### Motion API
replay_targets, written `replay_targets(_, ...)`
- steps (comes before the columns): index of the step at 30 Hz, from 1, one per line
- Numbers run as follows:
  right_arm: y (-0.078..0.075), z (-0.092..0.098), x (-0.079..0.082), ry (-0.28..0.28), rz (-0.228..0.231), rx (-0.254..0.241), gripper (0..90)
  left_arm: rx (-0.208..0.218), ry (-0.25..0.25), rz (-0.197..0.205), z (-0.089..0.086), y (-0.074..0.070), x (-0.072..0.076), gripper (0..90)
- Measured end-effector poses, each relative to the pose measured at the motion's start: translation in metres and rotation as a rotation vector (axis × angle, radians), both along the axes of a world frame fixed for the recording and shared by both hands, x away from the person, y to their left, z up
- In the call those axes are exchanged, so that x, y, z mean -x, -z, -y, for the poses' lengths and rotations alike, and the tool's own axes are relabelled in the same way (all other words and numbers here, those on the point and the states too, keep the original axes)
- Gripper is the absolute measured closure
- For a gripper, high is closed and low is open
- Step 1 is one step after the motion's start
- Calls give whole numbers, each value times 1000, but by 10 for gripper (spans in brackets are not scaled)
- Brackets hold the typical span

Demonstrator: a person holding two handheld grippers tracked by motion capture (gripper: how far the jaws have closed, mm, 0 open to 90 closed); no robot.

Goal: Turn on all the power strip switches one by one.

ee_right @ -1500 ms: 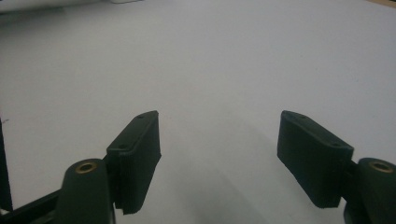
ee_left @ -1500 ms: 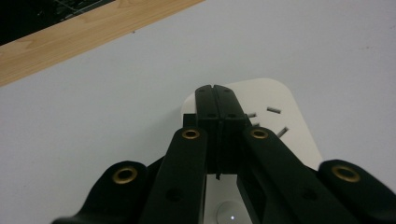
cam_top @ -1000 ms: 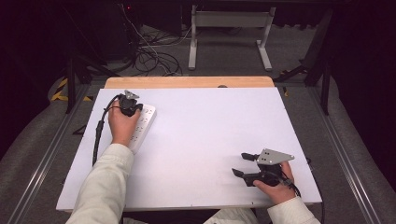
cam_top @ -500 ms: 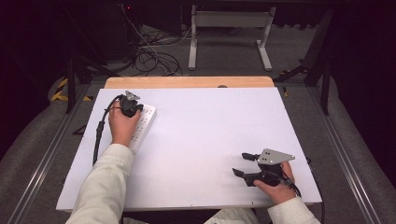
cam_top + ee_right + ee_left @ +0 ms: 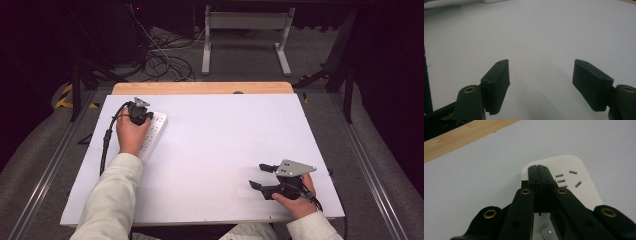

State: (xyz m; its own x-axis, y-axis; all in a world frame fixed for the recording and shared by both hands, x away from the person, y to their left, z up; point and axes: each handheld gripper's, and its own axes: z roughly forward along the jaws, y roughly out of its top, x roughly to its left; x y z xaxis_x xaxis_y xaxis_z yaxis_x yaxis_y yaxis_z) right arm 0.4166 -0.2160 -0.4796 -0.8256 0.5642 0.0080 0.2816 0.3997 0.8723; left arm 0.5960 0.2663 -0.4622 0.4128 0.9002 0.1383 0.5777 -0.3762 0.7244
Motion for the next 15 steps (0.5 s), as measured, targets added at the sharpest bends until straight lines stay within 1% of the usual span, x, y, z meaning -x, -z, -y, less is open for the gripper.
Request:
replay_targets(1,0,0,0,1,1,-1,307,-7,-2,-1,1,0,0,900)
replay_targets(4,0,0,0,1,4,-2,307,-3,-3,-5,1,0,1,900)
replay_targets(6,-1,0,0,0,4,-2,308,-6,-7,-3,2,0,0,900)
replay_targets(7,-1,1,1,-1,5,-2,308,-10,-16,-9,2,0,0,900)
replay_targets(10,-1,1,1,-2,7,-3,308,-15,-16,-7,3,0,1,900)
replay_targets(12,-1,1,1,-2,7,-3,307,-19,-35,-12,5,-1,1,900)
replay_targets(13,-1,1,1,-3,4,-2,308,-26,-36,-13,6,-1,1,900)
replay_targets(14,0,0,0,0,-1,4,307,-35,-34,-5,6,-2,2,900)
replay_targets(15,0,0,0,0,-1,4,307,-33,-39,-12,6,-5,3,900)
